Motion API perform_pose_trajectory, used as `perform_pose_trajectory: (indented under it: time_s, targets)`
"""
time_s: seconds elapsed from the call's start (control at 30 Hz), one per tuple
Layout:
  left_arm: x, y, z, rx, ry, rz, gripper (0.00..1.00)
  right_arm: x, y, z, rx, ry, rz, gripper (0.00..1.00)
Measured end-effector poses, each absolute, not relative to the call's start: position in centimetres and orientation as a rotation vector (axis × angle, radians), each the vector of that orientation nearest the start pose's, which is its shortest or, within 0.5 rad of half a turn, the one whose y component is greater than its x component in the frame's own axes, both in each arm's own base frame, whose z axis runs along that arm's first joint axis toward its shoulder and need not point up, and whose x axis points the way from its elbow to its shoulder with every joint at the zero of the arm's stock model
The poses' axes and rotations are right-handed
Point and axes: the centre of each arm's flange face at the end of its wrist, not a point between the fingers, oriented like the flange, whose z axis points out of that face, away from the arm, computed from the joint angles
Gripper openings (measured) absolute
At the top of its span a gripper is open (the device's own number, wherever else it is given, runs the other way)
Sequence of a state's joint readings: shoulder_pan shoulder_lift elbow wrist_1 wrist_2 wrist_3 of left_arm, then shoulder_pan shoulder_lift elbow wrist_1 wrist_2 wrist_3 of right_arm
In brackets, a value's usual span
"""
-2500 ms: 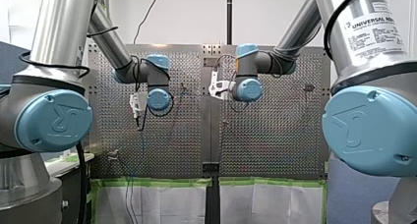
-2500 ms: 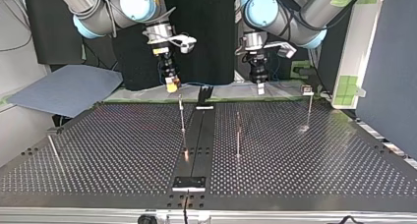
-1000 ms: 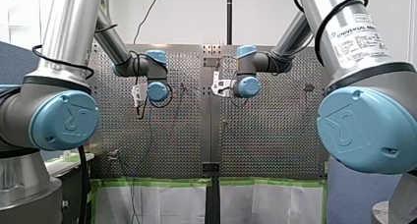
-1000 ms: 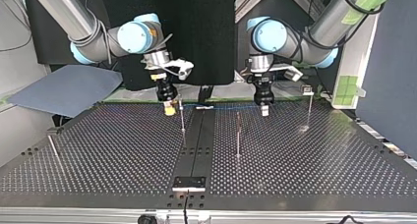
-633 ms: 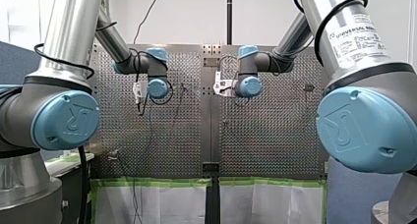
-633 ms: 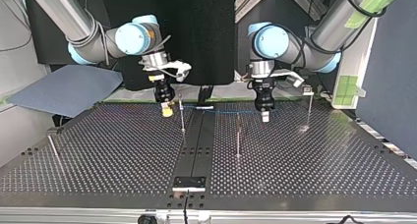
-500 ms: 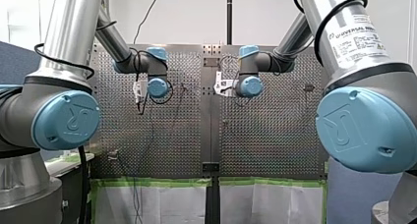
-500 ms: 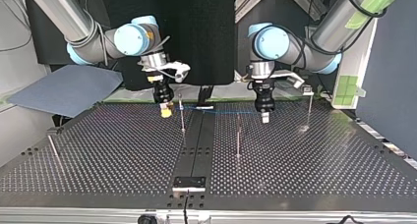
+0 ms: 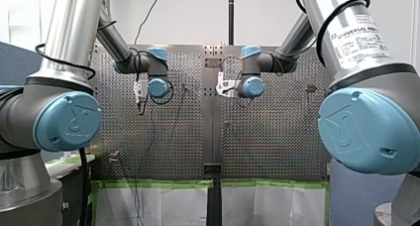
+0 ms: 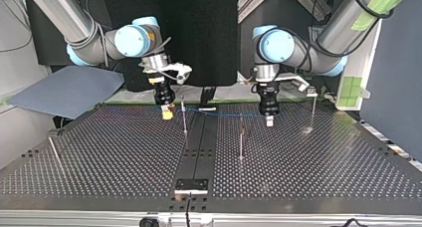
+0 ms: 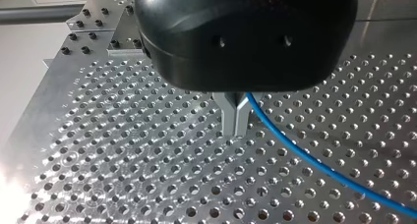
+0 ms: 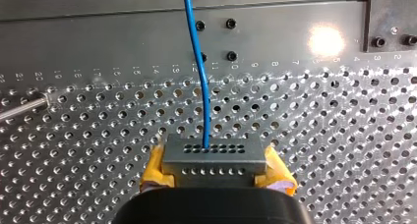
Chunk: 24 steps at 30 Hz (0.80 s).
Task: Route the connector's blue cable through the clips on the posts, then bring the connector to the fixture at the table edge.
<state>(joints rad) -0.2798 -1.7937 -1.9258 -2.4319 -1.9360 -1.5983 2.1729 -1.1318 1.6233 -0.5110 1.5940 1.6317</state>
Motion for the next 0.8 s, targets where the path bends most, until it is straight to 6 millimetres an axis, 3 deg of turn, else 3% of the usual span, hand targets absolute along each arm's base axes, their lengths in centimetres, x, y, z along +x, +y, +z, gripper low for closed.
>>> perform_pose_trajectory:
  time_s: [0.33, 0.8]
  targets:
    - [50.0, -24.3, 26.1, -0.098, 1.484, 0.037, 0.00, 46.5, -44.5, 26.8, 1.595, -0.917, 1.668, 0.00]
    - [52.3, -23.8, 28.1, -0.112, 1.460, 0.026, 0.00, 45.4, -45.9, 27.1, 1.569, -0.930, 1.653, 0.00]
